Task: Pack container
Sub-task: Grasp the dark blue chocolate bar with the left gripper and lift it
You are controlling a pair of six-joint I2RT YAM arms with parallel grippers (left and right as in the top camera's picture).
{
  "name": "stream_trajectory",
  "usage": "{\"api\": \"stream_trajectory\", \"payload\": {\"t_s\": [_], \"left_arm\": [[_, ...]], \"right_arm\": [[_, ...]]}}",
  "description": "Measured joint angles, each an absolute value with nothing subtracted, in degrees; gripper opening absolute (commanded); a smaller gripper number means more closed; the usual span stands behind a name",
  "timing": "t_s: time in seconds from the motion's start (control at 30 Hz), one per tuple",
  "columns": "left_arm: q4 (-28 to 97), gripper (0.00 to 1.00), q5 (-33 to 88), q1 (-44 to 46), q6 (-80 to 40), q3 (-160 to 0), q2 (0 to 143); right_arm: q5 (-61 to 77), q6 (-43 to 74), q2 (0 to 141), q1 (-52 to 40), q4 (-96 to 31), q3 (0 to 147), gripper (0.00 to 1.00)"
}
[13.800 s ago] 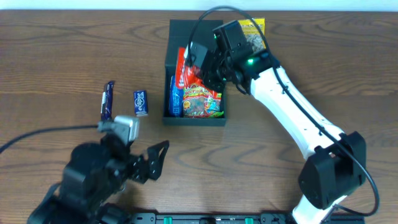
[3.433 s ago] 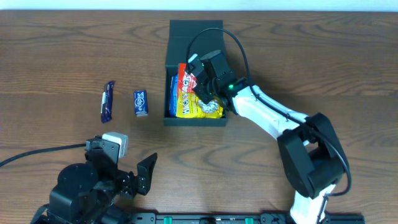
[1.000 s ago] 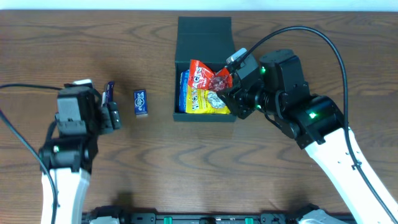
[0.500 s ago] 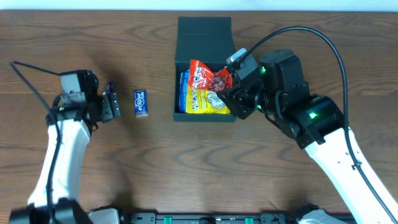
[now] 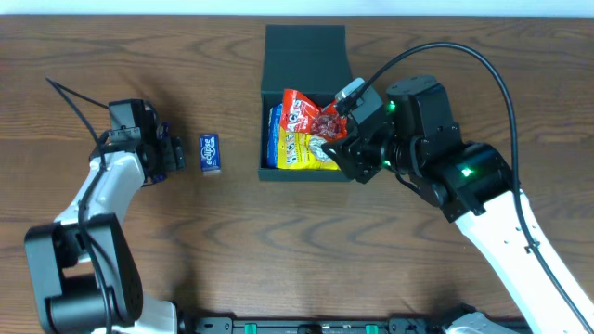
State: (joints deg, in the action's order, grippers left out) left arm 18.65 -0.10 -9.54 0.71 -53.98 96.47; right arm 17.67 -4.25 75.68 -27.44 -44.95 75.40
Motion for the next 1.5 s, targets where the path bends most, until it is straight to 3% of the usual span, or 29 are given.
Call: {"api": "stream_trajectory", "payload": {"t_s": [0.47,0.6,0.9,1.03,1.5], "left_arm": [[14.8,0.68,-0.1,-9.5,1.3,-54.0,101.4],[14.5,0.46,-0.1,-9.6,1.0,-54.0,102.2],[14.3,0.18,0.1,-9.6,1.3,-54.0,102.8],[14.7,0.11,0.1,-9.5,1.4,-54.3,102.8],[20.1,0.06,4.5,-9.6,-0.7,-55.0,101.0]], "right_arm": [[18.3,-4.6,75.7,-27.4,-45.3,75.4,0.59],[18.3,-4.8,75.7,-27.4,-45.3,75.4,0.63],[18.6,-4.8,75.7,-27.4,-45.4,75.4,0.64],[19.4,-4.8,75.7,-27.4,-45.4,75.4,0.64],[20.8,-6.0,67.3,-27.4,-47.4,75.4,0.72]]}}
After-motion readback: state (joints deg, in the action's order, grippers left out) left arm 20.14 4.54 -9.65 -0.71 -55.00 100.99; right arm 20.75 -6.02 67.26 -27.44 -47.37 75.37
